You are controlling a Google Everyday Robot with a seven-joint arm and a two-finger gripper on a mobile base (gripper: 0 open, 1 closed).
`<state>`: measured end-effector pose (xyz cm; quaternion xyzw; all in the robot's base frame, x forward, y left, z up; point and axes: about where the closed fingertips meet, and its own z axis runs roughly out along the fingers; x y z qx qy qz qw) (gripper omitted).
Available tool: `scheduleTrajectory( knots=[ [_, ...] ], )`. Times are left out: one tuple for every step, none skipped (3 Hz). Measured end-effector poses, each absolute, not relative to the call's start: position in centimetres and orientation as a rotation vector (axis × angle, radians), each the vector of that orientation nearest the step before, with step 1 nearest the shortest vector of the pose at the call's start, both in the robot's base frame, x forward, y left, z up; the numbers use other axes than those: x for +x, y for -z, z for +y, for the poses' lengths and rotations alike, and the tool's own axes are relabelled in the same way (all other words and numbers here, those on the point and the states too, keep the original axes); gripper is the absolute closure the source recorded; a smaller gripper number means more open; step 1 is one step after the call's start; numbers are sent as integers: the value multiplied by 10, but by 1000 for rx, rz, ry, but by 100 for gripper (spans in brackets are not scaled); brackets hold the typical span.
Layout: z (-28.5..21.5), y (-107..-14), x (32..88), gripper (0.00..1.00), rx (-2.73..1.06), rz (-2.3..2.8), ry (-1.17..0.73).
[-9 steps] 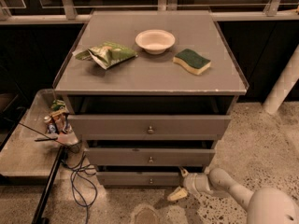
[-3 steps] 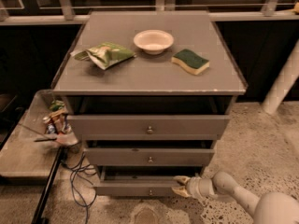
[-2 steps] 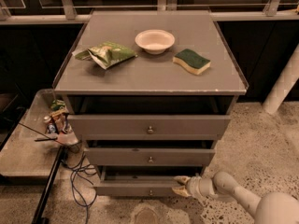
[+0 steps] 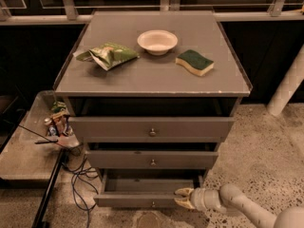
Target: Open bottom drawer
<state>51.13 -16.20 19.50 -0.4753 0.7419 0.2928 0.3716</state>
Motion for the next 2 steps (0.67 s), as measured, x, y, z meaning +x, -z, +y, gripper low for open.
scheduleTrajectory(
  knots=[
    [-162,-195,511,81,-1218,1902,-751],
    [-162,-195,511,59,-1218,1902,-751]
  ],
)
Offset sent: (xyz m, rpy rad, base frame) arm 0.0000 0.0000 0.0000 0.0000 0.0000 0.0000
